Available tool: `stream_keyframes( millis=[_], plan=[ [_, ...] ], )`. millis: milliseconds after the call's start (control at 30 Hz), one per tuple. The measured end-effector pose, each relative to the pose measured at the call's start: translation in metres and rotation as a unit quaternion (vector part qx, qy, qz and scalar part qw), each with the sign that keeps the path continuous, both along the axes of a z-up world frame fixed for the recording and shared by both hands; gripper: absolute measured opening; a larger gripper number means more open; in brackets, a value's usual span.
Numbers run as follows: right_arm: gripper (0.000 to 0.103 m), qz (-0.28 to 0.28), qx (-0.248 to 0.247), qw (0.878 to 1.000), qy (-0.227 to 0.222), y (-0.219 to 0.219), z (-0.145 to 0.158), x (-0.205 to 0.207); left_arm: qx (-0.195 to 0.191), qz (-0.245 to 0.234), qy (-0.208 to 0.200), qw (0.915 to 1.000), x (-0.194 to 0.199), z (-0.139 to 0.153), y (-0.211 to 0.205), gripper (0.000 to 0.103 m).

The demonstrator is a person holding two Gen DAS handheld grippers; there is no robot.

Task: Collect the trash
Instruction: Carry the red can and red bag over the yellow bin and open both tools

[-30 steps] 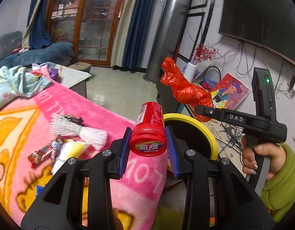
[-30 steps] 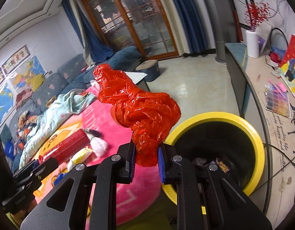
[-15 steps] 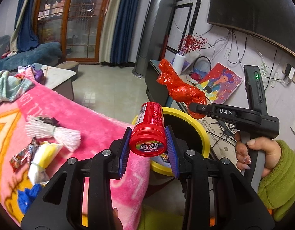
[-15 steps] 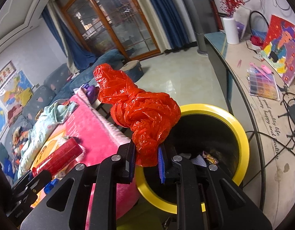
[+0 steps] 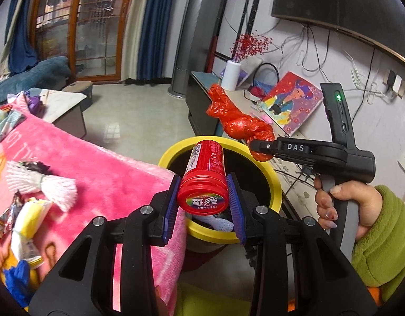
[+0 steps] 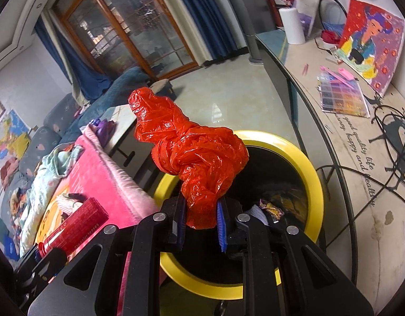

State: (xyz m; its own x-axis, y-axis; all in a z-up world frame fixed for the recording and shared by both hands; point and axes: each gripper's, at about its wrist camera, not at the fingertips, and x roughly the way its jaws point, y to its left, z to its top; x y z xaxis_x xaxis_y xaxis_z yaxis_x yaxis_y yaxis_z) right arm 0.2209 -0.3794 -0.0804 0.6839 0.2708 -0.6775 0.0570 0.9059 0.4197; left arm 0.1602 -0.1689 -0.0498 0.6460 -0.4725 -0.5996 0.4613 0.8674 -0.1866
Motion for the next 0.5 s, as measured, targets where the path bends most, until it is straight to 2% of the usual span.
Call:
stream_keyframes(
  millis=[500],
  plan=[
    [0.019,-0.038,0.008,0.998,0.047,-0.029,-0.036,0.008,0.032,-0.040,0.019,0.9985,0.024,-0.026,-0.038,0.028]
  ],
)
